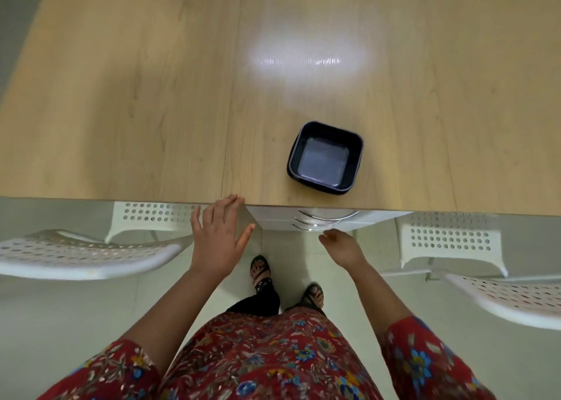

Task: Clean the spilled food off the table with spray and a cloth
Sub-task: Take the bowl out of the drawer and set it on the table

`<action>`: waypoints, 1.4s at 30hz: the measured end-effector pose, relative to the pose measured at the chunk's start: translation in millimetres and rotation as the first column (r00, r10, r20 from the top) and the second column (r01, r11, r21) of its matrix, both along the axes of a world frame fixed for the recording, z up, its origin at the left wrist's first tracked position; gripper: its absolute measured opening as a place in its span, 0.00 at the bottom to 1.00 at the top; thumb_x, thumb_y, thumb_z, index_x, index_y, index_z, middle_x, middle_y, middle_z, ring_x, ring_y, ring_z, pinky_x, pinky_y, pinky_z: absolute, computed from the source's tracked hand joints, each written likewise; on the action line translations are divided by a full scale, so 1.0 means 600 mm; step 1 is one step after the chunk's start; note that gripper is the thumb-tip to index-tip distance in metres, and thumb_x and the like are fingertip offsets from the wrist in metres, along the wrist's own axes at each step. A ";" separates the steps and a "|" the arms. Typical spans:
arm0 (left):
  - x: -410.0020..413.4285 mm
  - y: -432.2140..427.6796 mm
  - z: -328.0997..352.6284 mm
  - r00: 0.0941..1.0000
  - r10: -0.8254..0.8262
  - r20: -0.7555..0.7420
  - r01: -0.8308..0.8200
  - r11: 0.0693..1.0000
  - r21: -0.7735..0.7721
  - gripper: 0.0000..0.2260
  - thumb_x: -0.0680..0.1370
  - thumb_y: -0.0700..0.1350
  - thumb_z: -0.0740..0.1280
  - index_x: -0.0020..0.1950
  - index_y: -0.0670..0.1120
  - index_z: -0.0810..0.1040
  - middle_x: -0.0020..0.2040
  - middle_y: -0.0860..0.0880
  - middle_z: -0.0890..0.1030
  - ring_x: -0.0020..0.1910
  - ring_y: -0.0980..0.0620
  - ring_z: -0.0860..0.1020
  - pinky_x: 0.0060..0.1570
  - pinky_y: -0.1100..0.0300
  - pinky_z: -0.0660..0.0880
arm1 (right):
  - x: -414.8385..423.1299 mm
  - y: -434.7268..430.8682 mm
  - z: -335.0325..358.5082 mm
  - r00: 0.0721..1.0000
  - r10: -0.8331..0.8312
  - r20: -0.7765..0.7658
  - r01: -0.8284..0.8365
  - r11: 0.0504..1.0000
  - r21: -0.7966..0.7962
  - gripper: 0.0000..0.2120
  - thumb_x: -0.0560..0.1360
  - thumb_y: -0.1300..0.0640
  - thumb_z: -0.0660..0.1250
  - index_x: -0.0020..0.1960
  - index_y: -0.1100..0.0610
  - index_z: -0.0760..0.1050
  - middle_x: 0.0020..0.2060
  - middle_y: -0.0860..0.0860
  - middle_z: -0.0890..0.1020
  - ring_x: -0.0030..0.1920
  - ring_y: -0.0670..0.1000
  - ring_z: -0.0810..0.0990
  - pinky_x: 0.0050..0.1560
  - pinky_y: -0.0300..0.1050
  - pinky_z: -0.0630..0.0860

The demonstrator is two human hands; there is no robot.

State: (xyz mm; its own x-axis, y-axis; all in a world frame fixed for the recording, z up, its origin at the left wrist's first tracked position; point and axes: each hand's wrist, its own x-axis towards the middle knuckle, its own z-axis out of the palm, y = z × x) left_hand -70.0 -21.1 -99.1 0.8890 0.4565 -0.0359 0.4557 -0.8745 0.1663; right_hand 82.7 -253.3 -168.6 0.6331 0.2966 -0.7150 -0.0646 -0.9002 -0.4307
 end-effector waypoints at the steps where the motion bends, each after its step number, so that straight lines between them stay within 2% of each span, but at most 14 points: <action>1: 0.005 0.004 0.008 1.000 -0.006 0.007 0.006 1.000 0.001 0.25 0.78 0.60 0.53 0.69 0.48 0.71 0.66 0.48 0.73 0.63 0.46 0.70 0.67 0.37 0.61 | -0.002 -0.002 0.027 0.993 -0.108 0.035 0.106 0.992 0.067 0.14 0.79 0.48 0.59 0.58 0.51 0.79 0.58 0.52 0.82 0.58 0.55 0.79 0.61 0.49 0.73; 2: 0.010 0.008 0.016 1.000 -0.012 0.009 0.012 1.000 0.006 0.24 0.78 0.60 0.53 0.67 0.49 0.73 0.64 0.48 0.75 0.60 0.46 0.72 0.66 0.37 0.62 | -0.005 -0.004 0.055 0.974 -0.216 0.075 0.204 0.969 0.139 0.11 0.78 0.48 0.59 0.49 0.49 0.79 0.51 0.50 0.84 0.51 0.54 0.82 0.57 0.51 0.76; 4: 0.024 0.021 0.034 0.999 -0.032 0.000 0.032 0.999 0.019 0.20 0.78 0.60 0.56 0.61 0.50 0.77 0.58 0.49 0.77 0.55 0.46 0.77 0.66 0.37 0.62 | -0.002 -0.001 0.115 0.890 -0.408 0.205 0.351 0.898 0.264 0.11 0.79 0.47 0.57 0.44 0.45 0.77 0.43 0.45 0.84 0.44 0.51 0.83 0.51 0.52 0.78; 6: 0.041 0.038 0.052 0.998 -0.063 -0.028 0.064 0.998 0.016 0.17 0.78 0.58 0.58 0.57 0.51 0.79 0.53 0.51 0.78 0.52 0.47 0.79 0.67 0.38 0.61 | 0.008 0.012 0.169 0.795 -0.521 0.310 0.416 0.841 0.347 0.11 0.80 0.43 0.55 0.48 0.44 0.74 0.40 0.44 0.84 0.40 0.49 0.82 0.46 0.51 0.78; 9: 0.065 0.058 0.069 0.992 -0.108 -0.063 0.106 0.994 -0.028 0.15 0.80 0.57 0.58 0.57 0.52 0.79 0.54 0.53 0.79 0.53 0.51 0.78 0.70 0.42 0.57 | 0.036 0.045 0.217 0.762 -0.523 0.381 0.392 0.842 0.372 0.16 0.77 0.35 0.54 0.56 0.42 0.71 0.34 0.47 0.83 0.36 0.50 0.82 0.41 0.50 0.78; 13: 0.100 0.064 0.085 0.995 -0.097 -0.005 0.095 0.986 -0.134 0.15 0.80 0.56 0.59 0.60 0.52 0.78 0.56 0.54 0.81 0.55 0.52 0.77 0.68 0.49 0.62 | 0.067 0.073 0.230 0.828 -0.414 0.378 0.338 0.906 0.253 0.21 0.77 0.43 0.62 0.69 0.44 0.66 0.34 0.50 0.82 0.34 0.52 0.81 0.37 0.47 0.77; 17: 0.138 0.057 0.109 0.998 -0.030 0.058 0.049 0.933 -0.356 0.15 0.80 0.56 0.60 0.61 0.52 0.78 0.53 0.56 0.81 0.51 0.55 0.78 0.52 0.57 0.73 | 0.075 0.075 0.245 0.897 -0.320 0.303 0.253 0.937 0.240 0.28 0.77 0.54 0.60 0.76 0.46 0.57 0.33 0.52 0.83 0.31 0.50 0.79 0.32 0.45 0.74; 20: 0.170 0.046 0.119 0.999 0.029 -0.035 -0.043 0.845 -0.532 0.14 0.81 0.56 0.59 0.61 0.53 0.77 0.49 0.57 0.80 0.46 0.57 0.78 0.43 0.60 0.74 | 0.085 0.075 0.261 0.937 -0.265 0.229 0.188 0.932 0.311 0.30 0.78 0.60 0.58 0.76 0.47 0.52 0.30 0.53 0.83 0.28 0.49 0.80 0.30 0.41 0.72; 24: 0.212 0.041 0.113 0.991 0.088 -0.098 -0.132 0.693 -0.709 0.15 0.81 0.57 0.59 0.65 0.53 0.74 0.42 0.55 0.84 0.41 0.56 0.81 0.47 0.57 0.76 | 0.095 0.063 0.280 0.945 -0.322 0.062 0.254 0.837 0.484 0.31 0.79 0.63 0.57 0.76 0.41 0.50 0.31 0.58 0.83 0.29 0.55 0.82 0.31 0.45 0.77; 26: 0.234 0.036 0.110 0.988 0.068 -0.138 -0.151 0.596 -0.789 0.17 0.81 0.56 0.59 0.68 0.53 0.71 0.39 0.52 0.85 0.37 0.53 0.83 0.48 0.54 0.77 | 0.112 0.048 0.289 0.930 -0.367 0.025 0.299 0.793 0.531 0.29 0.81 0.62 0.57 0.76 0.45 0.52 0.32 0.59 0.84 0.30 0.57 0.83 0.31 0.44 0.77; 29: 0.263 0.025 0.115 0.987 0.010 -0.160 -0.147 0.450 -0.881 0.18 0.82 0.48 0.61 0.72 0.50 0.68 0.47 0.45 0.85 0.36 0.49 0.84 0.38 0.55 0.80 | 0.156 0.019 0.296 0.891 -0.452 0.047 0.346 0.743 0.573 0.23 0.81 0.60 0.59 0.74 0.51 0.59 0.32 0.58 0.84 0.31 0.57 0.83 0.30 0.43 0.76; 31: 0.276 0.020 0.119 0.985 -0.002 -0.170 -0.151 0.444 -0.883 0.17 0.83 0.42 0.59 0.72 0.48 0.68 0.52 0.44 0.82 0.31 0.53 0.83 0.31 0.61 0.77 | 0.188 0.003 0.298 0.873 -0.482 0.070 0.359 0.735 0.575 0.19 0.82 0.60 0.58 0.71 0.54 0.62 0.32 0.58 0.84 0.31 0.58 0.83 0.30 0.43 0.75; 34: 0.292 0.026 0.114 0.989 0.043 -0.138 -0.141 0.495 -0.858 0.15 0.83 0.41 0.57 0.69 0.49 0.72 0.53 0.48 0.81 0.30 0.49 0.82 0.34 0.59 0.77 | 0.242 -0.013 0.293 0.858 -0.512 0.052 0.392 0.717 0.577 0.18 0.82 0.61 0.58 0.71 0.55 0.64 0.33 0.61 0.84 0.29 0.55 0.82 0.28 0.41 0.74; 42: 0.371 0.117 0.114 0.891 0.453 -0.014 -0.263 0.491 -0.831 0.16 0.83 0.40 0.56 0.69 0.48 0.73 0.53 0.44 0.80 0.28 0.48 0.80 0.36 0.56 0.78 | 0.383 0.008 0.265 0.910 -0.400 0.110 0.291 0.805 0.516 0.21 0.82 0.59 0.57 0.74 0.51 0.62 0.37 0.59 0.84 0.31 0.55 0.83 0.29 0.39 0.75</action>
